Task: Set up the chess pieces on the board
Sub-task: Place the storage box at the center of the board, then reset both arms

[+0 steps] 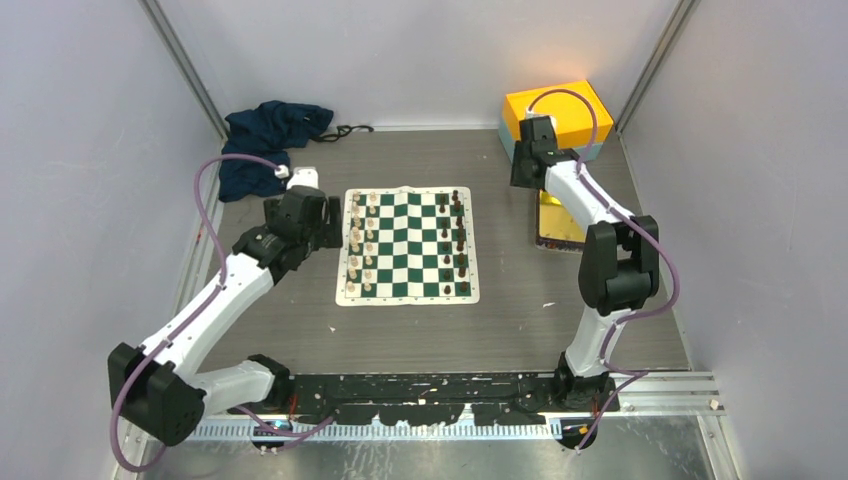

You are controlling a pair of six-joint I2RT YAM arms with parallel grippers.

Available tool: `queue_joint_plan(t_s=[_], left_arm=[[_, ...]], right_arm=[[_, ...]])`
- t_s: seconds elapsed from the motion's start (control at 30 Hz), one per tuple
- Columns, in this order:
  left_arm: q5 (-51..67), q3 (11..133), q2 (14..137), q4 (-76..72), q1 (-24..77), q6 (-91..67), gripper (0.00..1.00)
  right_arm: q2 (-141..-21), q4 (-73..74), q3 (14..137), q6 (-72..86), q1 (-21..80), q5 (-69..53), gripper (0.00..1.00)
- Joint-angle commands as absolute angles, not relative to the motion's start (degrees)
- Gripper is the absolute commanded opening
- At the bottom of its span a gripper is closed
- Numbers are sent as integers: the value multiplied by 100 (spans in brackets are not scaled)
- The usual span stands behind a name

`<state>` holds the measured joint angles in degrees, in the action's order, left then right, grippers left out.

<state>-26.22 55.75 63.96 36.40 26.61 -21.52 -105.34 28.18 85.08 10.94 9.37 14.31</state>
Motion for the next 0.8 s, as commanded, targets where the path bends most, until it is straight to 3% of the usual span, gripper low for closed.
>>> queue_joint_plan(t_s=[0.0, 0.47, 0.77], left_arm=[[-3066, 5877, 6774, 2478, 2430, -1771, 100], [-2572, 5871, 7862, 1037, 1927, -1568, 100], [-2288, 5416, 8384, -95, 1630, -1283, 100]], right_arm=[[-10169, 2485, 8736, 1197, 1248, 1318, 44], [-10068, 2161, 8189, 1350, 1823, 1814, 49], [-9397, 1528, 7345, 1405, 1967, 2273, 54]])
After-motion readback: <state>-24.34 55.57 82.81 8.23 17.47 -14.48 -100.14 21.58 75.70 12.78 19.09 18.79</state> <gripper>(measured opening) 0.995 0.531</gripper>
